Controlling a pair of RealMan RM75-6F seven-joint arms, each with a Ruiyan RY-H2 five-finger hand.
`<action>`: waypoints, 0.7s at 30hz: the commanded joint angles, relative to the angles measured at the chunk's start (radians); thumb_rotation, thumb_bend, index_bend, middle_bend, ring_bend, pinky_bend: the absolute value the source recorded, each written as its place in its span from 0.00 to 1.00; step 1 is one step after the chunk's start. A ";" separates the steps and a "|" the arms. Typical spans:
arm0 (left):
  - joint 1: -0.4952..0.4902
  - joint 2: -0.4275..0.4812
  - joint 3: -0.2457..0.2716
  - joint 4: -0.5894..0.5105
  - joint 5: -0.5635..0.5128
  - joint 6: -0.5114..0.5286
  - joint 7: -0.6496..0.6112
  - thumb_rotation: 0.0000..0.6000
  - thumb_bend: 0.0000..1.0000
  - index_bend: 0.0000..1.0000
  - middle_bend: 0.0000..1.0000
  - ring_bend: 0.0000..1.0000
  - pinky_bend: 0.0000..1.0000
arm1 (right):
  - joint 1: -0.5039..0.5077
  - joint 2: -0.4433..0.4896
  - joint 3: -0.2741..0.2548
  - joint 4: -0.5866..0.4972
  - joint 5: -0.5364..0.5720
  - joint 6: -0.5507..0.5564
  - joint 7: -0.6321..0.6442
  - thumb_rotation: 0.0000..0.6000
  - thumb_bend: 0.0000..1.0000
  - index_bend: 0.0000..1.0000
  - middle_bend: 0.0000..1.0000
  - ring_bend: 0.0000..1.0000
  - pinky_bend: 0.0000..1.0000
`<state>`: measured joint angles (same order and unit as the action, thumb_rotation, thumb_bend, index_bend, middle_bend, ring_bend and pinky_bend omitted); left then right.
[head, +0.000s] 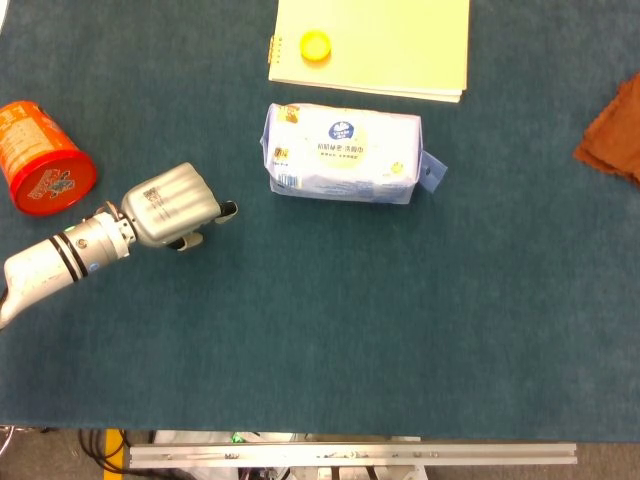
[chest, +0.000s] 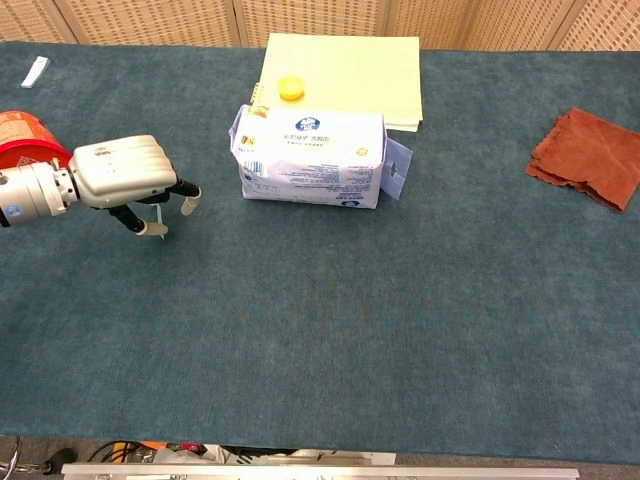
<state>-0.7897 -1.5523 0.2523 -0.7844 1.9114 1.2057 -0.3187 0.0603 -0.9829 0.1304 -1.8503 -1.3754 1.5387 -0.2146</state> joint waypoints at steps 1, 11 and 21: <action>0.000 0.004 0.002 0.004 0.000 0.003 0.001 1.00 0.22 0.45 0.98 0.98 0.93 | -0.002 0.000 0.000 0.000 -0.001 0.003 0.002 1.00 0.79 0.44 0.47 0.49 0.50; 0.001 -0.023 0.025 0.089 0.021 0.009 0.009 1.00 0.22 0.46 0.98 0.98 0.93 | -0.013 -0.001 -0.006 -0.011 -0.011 0.018 -0.011 1.00 0.79 0.44 0.47 0.49 0.50; 0.018 -0.057 0.045 0.173 0.027 0.035 -0.038 1.00 0.22 0.46 0.98 0.98 0.93 | -0.019 -0.003 -0.007 -0.028 -0.018 0.029 -0.036 1.00 0.79 0.44 0.47 0.49 0.50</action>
<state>-0.7741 -1.6061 0.2949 -0.6159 1.9385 1.2387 -0.3523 0.0416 -0.9856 0.1234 -1.8782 -1.3926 1.5679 -0.2500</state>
